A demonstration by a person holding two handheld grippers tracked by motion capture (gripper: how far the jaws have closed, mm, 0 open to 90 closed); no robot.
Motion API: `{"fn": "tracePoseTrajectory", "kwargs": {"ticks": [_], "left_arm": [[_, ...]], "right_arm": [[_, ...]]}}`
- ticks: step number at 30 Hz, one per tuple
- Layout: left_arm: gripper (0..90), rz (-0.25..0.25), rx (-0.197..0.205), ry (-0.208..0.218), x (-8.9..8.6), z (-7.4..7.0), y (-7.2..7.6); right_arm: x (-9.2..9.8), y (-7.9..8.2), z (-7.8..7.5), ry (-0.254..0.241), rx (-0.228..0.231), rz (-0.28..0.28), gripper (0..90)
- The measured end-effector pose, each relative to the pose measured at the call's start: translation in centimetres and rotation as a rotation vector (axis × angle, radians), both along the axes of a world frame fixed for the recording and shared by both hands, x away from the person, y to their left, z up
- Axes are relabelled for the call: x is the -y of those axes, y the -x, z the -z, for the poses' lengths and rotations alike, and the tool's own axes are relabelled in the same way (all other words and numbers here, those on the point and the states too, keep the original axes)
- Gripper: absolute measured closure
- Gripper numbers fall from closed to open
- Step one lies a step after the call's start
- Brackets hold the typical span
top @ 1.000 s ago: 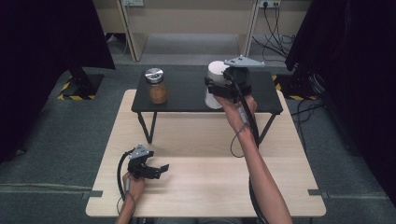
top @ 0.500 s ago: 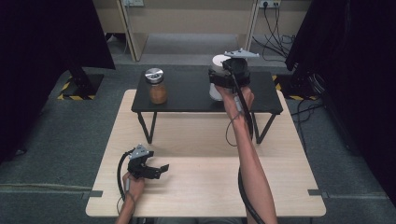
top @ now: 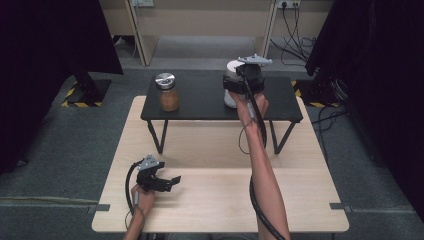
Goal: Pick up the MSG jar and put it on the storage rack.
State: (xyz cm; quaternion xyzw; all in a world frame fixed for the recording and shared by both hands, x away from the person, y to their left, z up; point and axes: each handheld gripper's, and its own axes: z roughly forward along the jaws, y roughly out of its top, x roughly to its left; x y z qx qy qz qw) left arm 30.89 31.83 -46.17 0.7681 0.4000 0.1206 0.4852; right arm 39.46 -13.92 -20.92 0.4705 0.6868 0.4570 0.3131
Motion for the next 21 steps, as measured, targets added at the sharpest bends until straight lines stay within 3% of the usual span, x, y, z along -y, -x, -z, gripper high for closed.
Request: {"fn": "tracePoseTrajectory", "kwargs": {"ticks": [5, 8, 9, 11, 21], "left_arm": [[1.7, 0.0, 0.0, -0.003, 0.1, 0.0, 0.0], [1.7, 0.0, 0.0, -0.004, 0.1, 0.0, 0.0], [1.7, 0.0, 0.0, -0.004, 0.1, 0.0, 0.0], [1.7, -0.001, -0.001, -0.002, 0.1, 0.0, 0.0], [1.7, 0.0, -0.002, -0.004, 0.1, 0.0, 0.0]], "right_arm": [[0.2, 0.1, -0.1, 0.005, -0.007, -0.007, 34.1], [-0.2, -0.8, -0.8, 0.036, -0.074, -0.003, 8.8], [-0.3, -1.0, -0.8, 0.047, -0.085, -0.001, 6.9], [0.1, -0.9, -0.3, 0.032, -0.065, -0.015, 1.7], [0.8, 0.0, -1.4, 0.037, -0.047, -0.021, 0.2]]}}
